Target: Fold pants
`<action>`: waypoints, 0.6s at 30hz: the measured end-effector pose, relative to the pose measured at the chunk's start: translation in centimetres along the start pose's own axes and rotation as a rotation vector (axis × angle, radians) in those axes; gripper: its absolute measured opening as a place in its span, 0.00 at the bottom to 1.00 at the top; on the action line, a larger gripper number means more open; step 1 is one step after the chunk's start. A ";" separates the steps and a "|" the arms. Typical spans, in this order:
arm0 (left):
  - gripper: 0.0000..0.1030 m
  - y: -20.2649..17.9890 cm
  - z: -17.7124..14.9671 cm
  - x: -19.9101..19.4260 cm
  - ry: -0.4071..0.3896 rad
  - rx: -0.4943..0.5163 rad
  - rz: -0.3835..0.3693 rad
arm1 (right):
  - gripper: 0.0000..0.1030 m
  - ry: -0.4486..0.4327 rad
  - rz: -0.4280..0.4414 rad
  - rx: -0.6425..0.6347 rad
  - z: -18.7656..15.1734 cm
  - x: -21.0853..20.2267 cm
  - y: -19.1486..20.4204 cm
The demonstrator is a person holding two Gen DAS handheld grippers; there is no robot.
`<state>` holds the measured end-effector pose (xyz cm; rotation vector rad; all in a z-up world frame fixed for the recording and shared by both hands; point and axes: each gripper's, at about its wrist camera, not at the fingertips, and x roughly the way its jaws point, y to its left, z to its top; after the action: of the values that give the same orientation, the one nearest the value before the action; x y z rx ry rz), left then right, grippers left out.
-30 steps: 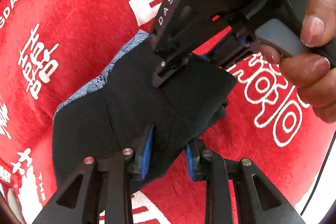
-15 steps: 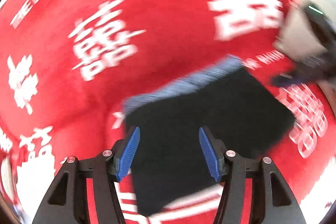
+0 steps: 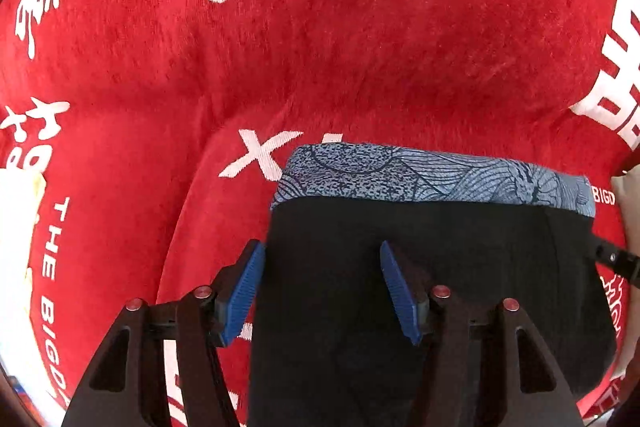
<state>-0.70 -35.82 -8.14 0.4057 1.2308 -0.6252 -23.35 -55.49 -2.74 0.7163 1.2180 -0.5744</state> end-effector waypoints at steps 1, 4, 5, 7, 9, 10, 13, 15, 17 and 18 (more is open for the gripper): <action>0.67 0.1 -0.1 0.0 0.001 0.005 0.004 | 0.06 0.003 0.004 0.013 -0.1 -0.2 -0.2; 0.69 0.8 0.7 -0.4 0.012 -0.016 -0.021 | 0.07 0.009 -0.002 0.025 -0.2 -0.5 -0.2; 0.69 1.0 0.9 -0.6 0.015 -0.023 -0.027 | 0.10 0.011 -0.007 0.030 -0.2 -0.8 -0.3; 0.69 1.2 0.8 -1.5 0.010 -0.016 -0.015 | 0.12 0.014 -0.014 0.034 -0.6 -1.3 0.2; 0.69 1.1 0.1 -2.6 0.002 0.007 -0.011 | 0.15 0.015 -0.035 0.022 -1.6 -2.1 0.7; 0.69 1.0 -0.3 -3.0 0.002 0.020 -0.014 | 0.17 0.014 -0.041 0.015 -2.2 -2.4 0.9; 0.69 0.7 -1.9 -4.3 0.006 0.060 -0.018 | 0.19 0.007 -0.078 -0.013 -3.8 -3.3 1.9; 0.69 0.4 -3.2 -4.3 0.030 0.082 -0.027 | 0.23 -0.006 -0.095 -0.024 -5.0 -4.1 2.4; 0.69 0.4 -4.0 -4.1 0.040 0.081 -0.025 | 0.36 -0.006 -0.101 -0.035 -6.3 -4.5 2.9; 0.69 0.5 -4.3 -4.0 0.040 0.072 -0.024 | 0.39 -0.004 -0.108 -0.039 -6.7 -4.4 3.1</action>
<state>-4.42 -31.97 -5.60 0.4668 1.2556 -0.6862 -26.41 -48.26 0.86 0.6191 1.2662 -0.6399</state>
